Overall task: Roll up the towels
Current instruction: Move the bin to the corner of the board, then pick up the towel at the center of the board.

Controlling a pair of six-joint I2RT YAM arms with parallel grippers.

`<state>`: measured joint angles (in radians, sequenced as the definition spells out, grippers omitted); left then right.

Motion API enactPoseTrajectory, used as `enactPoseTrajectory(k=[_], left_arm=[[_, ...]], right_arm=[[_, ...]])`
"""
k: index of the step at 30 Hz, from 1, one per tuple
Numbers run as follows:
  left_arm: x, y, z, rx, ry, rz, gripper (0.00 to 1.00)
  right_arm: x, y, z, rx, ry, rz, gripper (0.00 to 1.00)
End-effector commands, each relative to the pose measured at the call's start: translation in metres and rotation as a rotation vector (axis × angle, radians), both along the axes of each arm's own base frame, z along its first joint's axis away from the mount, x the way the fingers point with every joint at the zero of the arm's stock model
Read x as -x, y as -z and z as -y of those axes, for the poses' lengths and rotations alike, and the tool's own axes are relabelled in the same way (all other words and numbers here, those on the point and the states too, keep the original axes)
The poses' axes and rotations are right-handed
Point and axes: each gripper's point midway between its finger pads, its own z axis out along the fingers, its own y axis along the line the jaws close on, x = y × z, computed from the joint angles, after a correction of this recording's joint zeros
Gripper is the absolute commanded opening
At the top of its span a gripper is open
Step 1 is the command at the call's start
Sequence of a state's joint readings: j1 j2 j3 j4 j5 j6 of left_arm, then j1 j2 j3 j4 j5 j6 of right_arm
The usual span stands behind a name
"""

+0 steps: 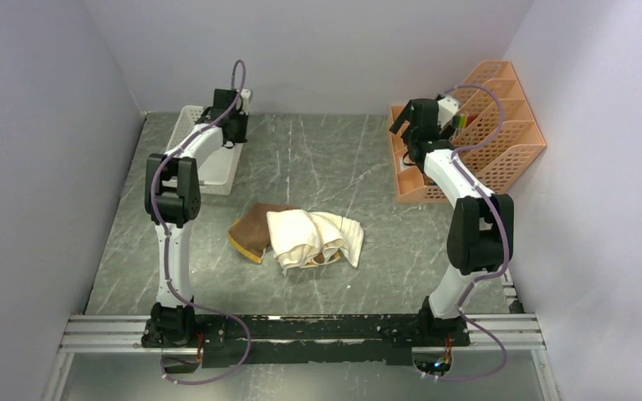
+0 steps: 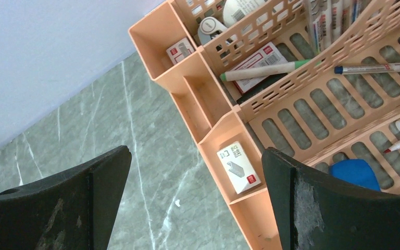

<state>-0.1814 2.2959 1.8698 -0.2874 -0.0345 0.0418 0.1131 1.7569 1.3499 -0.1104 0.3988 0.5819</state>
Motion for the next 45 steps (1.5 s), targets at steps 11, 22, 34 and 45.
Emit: enactPoseTrajectory(k=[11, 22, 34, 45], left_arm=[[-0.034, -0.02, -0.135, -0.021, 0.01, 0.04, 0.29], [-0.031, -0.072, -0.122, 0.004, -0.006, 0.112, 0.76], [0.074, -0.237, -0.031, 0.369, -0.011, 0.384, 0.99], [0.21, -0.062, 0.045, 0.397, -0.145, 0.012, 1.0]], right_arm=[[0.014, -0.016, -0.097, 0.051, -0.315, 0.06, 1.0], [0.108, 0.012, -0.241, 0.182, -0.904, 0.004, 1.0], [0.235, 0.06, -0.288, -0.019, -1.337, -0.135, 0.96], [0.255, 0.075, -0.305, -0.113, -1.424, -0.209, 0.54]])
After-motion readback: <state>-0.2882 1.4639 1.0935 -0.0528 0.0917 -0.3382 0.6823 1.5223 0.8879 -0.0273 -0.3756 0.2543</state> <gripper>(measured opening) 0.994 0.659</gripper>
